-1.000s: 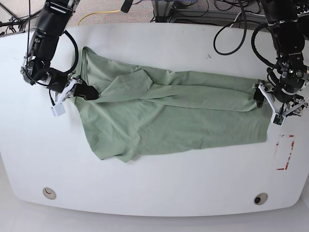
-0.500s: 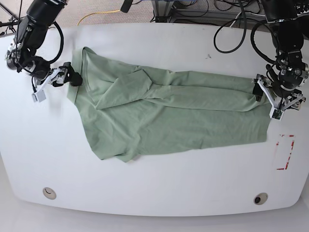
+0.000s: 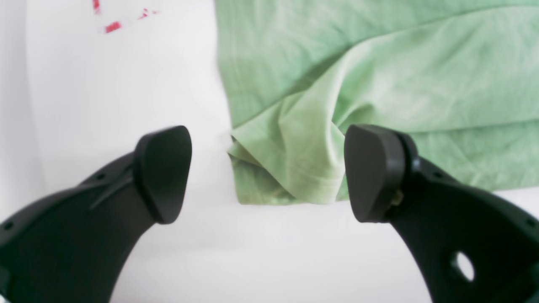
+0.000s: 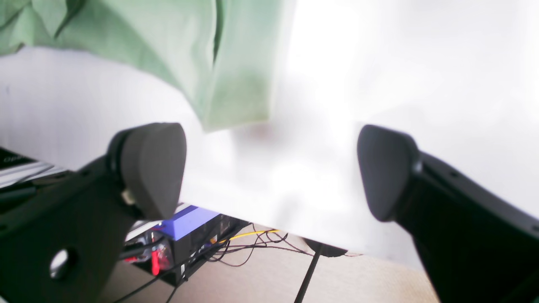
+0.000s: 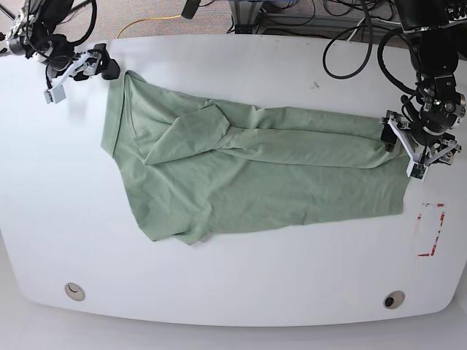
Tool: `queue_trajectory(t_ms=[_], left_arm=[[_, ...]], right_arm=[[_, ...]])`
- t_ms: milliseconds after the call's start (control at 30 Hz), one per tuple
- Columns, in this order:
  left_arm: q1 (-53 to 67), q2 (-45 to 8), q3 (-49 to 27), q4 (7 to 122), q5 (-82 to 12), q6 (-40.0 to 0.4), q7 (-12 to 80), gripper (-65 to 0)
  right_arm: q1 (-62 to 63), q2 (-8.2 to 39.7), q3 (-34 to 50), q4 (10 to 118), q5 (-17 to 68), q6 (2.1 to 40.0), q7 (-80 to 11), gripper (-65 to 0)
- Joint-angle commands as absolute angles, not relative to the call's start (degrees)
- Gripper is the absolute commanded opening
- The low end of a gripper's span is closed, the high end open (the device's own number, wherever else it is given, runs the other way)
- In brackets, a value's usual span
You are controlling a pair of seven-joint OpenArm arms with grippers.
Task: Fold the T-shirt properly
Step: 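Grasp the shirt corner with the left gripper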
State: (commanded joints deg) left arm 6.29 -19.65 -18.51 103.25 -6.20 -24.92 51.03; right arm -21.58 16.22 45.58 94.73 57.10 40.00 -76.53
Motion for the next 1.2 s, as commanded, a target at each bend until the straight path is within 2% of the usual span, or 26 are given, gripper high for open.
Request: queue_trajectory(t_ms=[267,633,667,733,867,933,1033,1200], left_arm=[[6.02,-16.22,-25.89,103.25,-6.20,-24.92,51.03,-11.7],[5.93,-12.88,-32.04,102.46,-6.29,-24.92,51.03,-9.9],[5.93,-12.53,-32.22,102.37,-6.29,-24.92,51.03,-8.2],[6.29,-12.00,-32.66,102.37,-6.29,-24.92,51.12,-4.2],[8.13,-12.09,-31.96,102.37,-6.29,-26.07,51.21,-6.3],[8.92,-12.00,-30.81,102.37,-6.29,-29.05,51.21,-8.2],[9.80,-11.91,-29.58,102.20,-5.85,-33.45,51.21,-9.0],[9.89,-11.82,-26.68,102.02,-5.67,-33.80,51.21,-9.0]], right_arm=[[-19.12,10.86,42.51,94.02,56.84,40.00,-76.53,-3.6],[-15.78,10.24,39.52,87.78,56.66,40.00,-76.53,-4.8],[-15.78,10.33,39.52,87.78,56.75,40.00,-76.53,-6.8],[-15.69,10.33,39.52,87.78,56.75,40.00,-76.53,-16.5],[-14.46,10.33,39.52,87.78,56.66,40.00,-76.53,-32.2],[-14.55,10.33,39.52,87.78,56.66,40.00,-76.53,-35.0],[-14.55,10.24,39.52,87.78,56.66,40.00,-76.53,-35.5],[-14.29,10.24,39.52,87.78,56.66,40.00,-76.53,-35.8]])
